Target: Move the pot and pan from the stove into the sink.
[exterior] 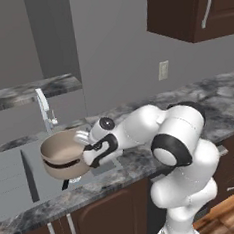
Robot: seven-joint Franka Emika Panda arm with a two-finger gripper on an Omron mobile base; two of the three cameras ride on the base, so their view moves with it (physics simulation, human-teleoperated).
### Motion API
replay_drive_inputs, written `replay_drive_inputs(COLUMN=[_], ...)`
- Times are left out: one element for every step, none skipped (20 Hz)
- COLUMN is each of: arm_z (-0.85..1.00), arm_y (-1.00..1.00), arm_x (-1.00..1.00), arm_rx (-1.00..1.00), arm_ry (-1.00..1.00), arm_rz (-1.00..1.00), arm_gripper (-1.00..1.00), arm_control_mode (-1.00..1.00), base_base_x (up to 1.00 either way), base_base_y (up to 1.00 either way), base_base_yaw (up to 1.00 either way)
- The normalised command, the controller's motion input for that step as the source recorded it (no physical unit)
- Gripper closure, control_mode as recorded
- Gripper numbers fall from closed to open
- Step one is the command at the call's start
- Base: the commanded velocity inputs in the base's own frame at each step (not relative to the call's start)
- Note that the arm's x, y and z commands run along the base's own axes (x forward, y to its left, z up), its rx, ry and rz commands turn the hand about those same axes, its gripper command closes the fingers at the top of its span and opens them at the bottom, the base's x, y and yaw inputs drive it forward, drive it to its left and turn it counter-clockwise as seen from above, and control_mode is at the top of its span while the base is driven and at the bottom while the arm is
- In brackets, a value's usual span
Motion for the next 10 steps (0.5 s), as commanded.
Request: replay_drive_inputs(arm_z=[-0.37, -0.35, -0.32, -0.16, 0.00, 0.00, 0.00, -0.09, -0.15, -0.20], arm_y=[0.32, 0.34, 0.35, 0.27, 0.00, 0.00, 0.00, 0.12, 0.37, 0.49], arm_x=[0.32, 0.29, 0.26, 0.16, 0.00, 0.00, 0.00, 0.00, 0.01, 0.07], arm_rx=[-0.03, -0.02, -0.02, -0.01, 0.00, 0.00, 0.00, -0.02, -0.08, -0.11], arm_ry=[-0.01, -0.02, -0.02, -0.01, 0.00, 0.00, 0.00, 0.00, 0.00, 0.00], arm_rz=[-0.03, -0.03, -0.03, -0.01, 0.00, 0.00, 0.00, 0.00, 0.00, 0.00], arm_gripper=[1.00, 1.00, 1.00, 1.00, 1.00, 1.00, 1.00, 1.00, 1.00, 1.00], arm_control_mode=[-1.00, -1.00, -1.00, -1.00, -1.00, -1.00, -1.00, -1.00, -1.00, -1.00], base_base_x=[0.00, 0.00, 0.00, 0.00, 0.00, 0.00, 0.00, 0.00, 0.00, 0.00], base_base_y=[0.00, 0.00, 0.00, 0.00, 0.00, 0.00, 0.00, 0.00, 0.00, 0.00], base_base_yaw=[0.00, 0.00, 0.00, 0.00, 0.00, 0.00, 0.00, 0.00, 0.00, 0.00])
